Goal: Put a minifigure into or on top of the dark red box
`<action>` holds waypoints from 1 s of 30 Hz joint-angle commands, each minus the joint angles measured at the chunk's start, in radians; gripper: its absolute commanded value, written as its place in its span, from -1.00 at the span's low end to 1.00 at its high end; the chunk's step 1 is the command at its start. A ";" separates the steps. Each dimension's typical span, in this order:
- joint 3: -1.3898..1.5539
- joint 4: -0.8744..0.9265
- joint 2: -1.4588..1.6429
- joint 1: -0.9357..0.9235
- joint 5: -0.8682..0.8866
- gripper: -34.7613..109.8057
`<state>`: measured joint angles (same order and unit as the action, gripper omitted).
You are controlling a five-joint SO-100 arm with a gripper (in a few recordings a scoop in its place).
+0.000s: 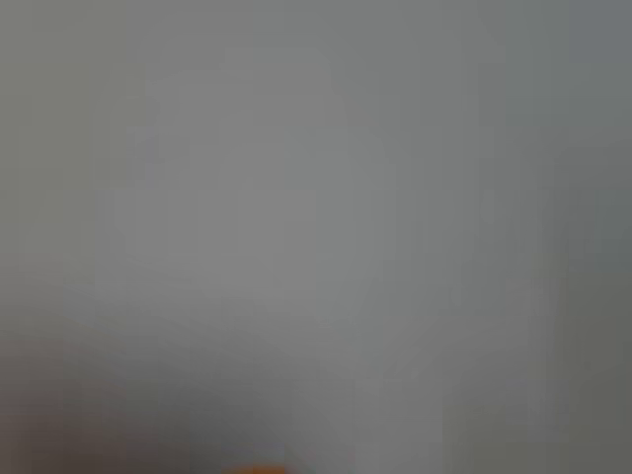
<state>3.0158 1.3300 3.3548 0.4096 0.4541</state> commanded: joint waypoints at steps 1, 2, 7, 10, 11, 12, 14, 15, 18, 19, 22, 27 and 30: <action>-0.011 0.025 0.003 0.014 0.057 -0.42; -0.029 0.032 0.005 0.020 0.075 -0.42; -0.152 0.052 0.006 0.069 0.204 -0.35; -0.216 0.055 0.005 0.049 0.224 -0.29; -0.242 0.064 0.003 0.038 0.219 -0.28; -0.268 0.083 -0.003 0.023 0.216 -0.27; -0.331 0.118 -0.052 -0.009 0.204 -0.25; -0.367 0.120 -0.101 -0.018 0.183 -0.23; -0.500 0.130 -0.351 -0.049 0.153 -0.24; -0.543 0.133 -0.425 -0.054 0.141 -0.23; -0.650 0.143 -0.583 -0.057 0.106 -0.21; -0.788 0.169 -0.799 -0.069 0.046 -0.18; -0.842 0.167 -0.891 -0.095 -0.002 -0.18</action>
<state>2.2565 1.4849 2.5173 0.3221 0.4786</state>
